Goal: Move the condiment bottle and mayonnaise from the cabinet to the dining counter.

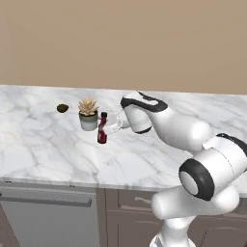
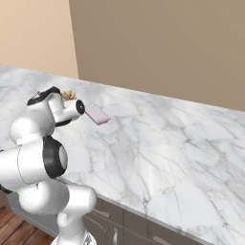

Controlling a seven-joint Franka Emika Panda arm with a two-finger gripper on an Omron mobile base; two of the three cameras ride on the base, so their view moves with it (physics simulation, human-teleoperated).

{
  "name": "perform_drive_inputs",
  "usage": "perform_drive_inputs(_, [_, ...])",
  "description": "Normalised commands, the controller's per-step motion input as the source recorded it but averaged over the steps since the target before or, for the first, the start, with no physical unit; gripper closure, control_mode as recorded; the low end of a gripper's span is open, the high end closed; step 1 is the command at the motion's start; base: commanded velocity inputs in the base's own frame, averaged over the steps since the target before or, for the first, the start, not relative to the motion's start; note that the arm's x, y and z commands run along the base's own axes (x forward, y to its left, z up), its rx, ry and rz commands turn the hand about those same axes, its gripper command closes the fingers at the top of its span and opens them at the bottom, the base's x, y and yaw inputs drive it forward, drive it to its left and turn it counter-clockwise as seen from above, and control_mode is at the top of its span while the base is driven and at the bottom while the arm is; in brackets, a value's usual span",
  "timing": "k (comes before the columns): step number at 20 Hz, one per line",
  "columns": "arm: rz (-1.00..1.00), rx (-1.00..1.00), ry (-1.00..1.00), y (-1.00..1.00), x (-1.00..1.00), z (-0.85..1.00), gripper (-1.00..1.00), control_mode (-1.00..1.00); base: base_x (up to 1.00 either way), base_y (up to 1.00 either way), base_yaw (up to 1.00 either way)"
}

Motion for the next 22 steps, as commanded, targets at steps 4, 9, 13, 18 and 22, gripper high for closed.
perform_drive_inputs(4, [0.07, 0.00, 0.00, 0.45, 0.88, -0.63, 1.00, -1.00, 0.00, 0.00, 0.00])
perform_drive_inputs(9, [0.04, 0.00, 0.00, 0.38, 0.79, -0.53, 1.00, -1.00, 0.00, 0.00, 0.00])
perform_drive_inputs(13, [0.03, 0.00, 0.00, 0.24, 0.68, -0.48, 1.00, -1.00, 0.00, 0.00, 0.00])
perform_drive_inputs(18, [0.02, 0.00, 0.00, 0.19, 0.50, -0.46, 1.00, -1.00, 0.00, 0.00, 0.00])
perform_drive_inputs(22, [0.00, 0.00, 0.00, 0.23, 0.38, -0.37, 1.00, -1.00, 0.00, 0.00, 0.00])
